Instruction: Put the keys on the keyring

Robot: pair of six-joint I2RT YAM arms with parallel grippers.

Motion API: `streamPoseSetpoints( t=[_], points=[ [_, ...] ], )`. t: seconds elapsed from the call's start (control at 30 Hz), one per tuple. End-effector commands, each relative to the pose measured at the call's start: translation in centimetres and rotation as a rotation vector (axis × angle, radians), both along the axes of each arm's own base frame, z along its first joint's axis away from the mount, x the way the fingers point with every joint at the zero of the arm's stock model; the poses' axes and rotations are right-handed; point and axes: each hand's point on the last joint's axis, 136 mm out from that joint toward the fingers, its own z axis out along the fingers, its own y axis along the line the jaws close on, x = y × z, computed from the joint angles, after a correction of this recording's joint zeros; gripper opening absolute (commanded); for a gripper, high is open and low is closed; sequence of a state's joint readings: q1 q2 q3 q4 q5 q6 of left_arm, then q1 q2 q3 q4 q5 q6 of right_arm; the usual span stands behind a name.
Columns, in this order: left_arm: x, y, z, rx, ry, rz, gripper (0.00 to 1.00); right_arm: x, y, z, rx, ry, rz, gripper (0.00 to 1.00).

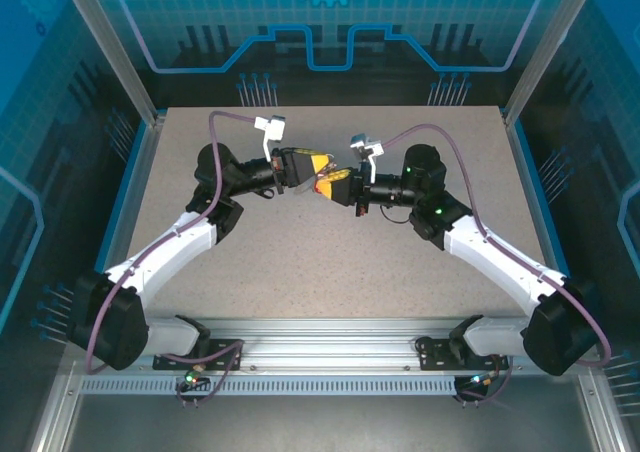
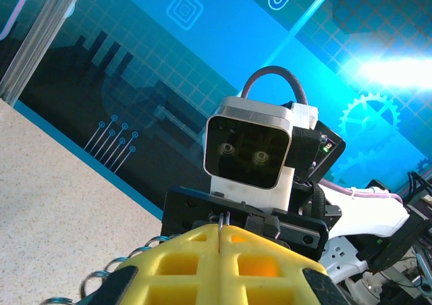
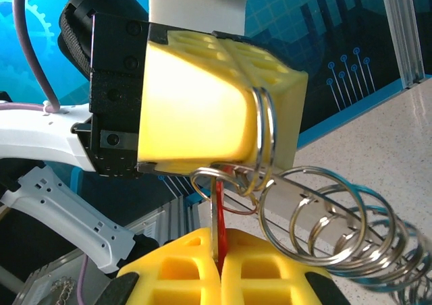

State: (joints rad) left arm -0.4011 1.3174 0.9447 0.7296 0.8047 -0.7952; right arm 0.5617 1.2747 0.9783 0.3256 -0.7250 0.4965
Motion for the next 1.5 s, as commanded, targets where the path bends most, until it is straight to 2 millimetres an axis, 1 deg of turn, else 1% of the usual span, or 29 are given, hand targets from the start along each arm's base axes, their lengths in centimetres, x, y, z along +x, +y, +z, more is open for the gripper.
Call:
streamPoseSetpoints(
  t=[0.0, 0.13, 0.23, 0.3, 0.33, 0.37, 0.4, 0.43, 0.57, 0.7, 0.73, 0.83, 0.93, 1.1, 1.2, 1.3, 1.37, 1.47],
  points=[
    [-0.1, 0.7, 2.0, -0.043, -0.076, 0.048, 0.00, -1.3, 0.6, -0.4, -0.023, 0.008, 0.044, 0.00],
    [0.1, 0.9, 2.0, -0.060, -0.074, 0.072, 0.00, -1.0, -0.2, -1.5, -0.050, 0.048, 0.002, 0.00],
    [0.4, 1.2, 1.9, -0.080, -0.069, 0.100, 0.00, -0.9, -0.9, -2.2, -0.058, 0.074, -0.037, 0.09],
    [0.6, 1.5, 2.1, -0.100, -0.068, 0.118, 0.00, -0.8, -1.3, -2.8, -0.063, 0.090, -0.062, 0.19],
    [0.8, 1.6, 2.0, -0.110, -0.065, 0.128, 0.00, -0.8, -1.6, -3.1, -0.065, 0.099, -0.074, 0.23],
    [0.9, 1.6, 2.0, -0.118, -0.063, 0.134, 0.00, -0.9, -1.8, -2.9, -0.060, 0.098, -0.085, 0.27],
    [1.0, 1.7, 2.0, -0.124, -0.061, 0.138, 0.00, -1.0, -2.0, -3.9, -0.072, 0.120, -0.096, 0.33],
    [1.1, 1.7, 2.0, -0.131, -0.060, 0.142, 0.00, -1.0, -2.3, -4.3, -0.076, 0.129, -0.109, 0.38],
    [1.2, 1.9, 2.1, -0.151, -0.063, 0.151, 0.00, -1.1, -3.3, -5.4, -0.096, 0.167, -0.156, 0.53],
    [1.1, 2.0, 2.0, -0.155, -0.070, 0.155, 0.00, -0.8, -4.7, -6.5, -0.116, 0.202, -0.240, 0.61],
    [1.1, 2.0, 1.9, -0.155, -0.071, 0.153, 0.00, -0.6, -5.1, -6.7, -0.121, 0.208, -0.271, 0.64],
    [1.0, 2.0, 1.9, -0.153, -0.078, 0.157, 0.00, -0.2, -6.0, -7.0, -0.124, 0.224, -0.334, 0.70],
    [1.1, 1.9, 1.9, -0.151, -0.074, 0.155, 0.00, 0.8, -6.8, -7.3, -0.157, 0.254, -0.414, 0.73],
    [1.8, 1.7, 2.1, -0.162, -0.067, 0.153, 0.00, 2.2, -7.8, -8.6, -0.219, 0.310, -0.519, 0.82],
    [2.1, 1.7, 2.3, -0.172, -0.070, 0.161, 0.00, 3.4, -8.1, -9.3, -0.240, 0.340, -0.571, 0.87],
    [2.1, 1.8, 2.2, -0.169, -0.076, 0.170, 0.00, 4.7, -8.0, -10.6, -0.281, 0.371, -0.607, 0.95],
    [2.0, 1.8, 1.9, -0.164, -0.080, 0.171, 0.00, 5.5, -7.8, -10.3, -0.285, 0.376, -0.623, 0.98],
    [2.1, 1.7, 1.0, -0.146, -0.067, 0.171, 0.00, 6.2, -7.8, -10.7, -0.316, 0.382, -0.644, 0.99]
  ],
)
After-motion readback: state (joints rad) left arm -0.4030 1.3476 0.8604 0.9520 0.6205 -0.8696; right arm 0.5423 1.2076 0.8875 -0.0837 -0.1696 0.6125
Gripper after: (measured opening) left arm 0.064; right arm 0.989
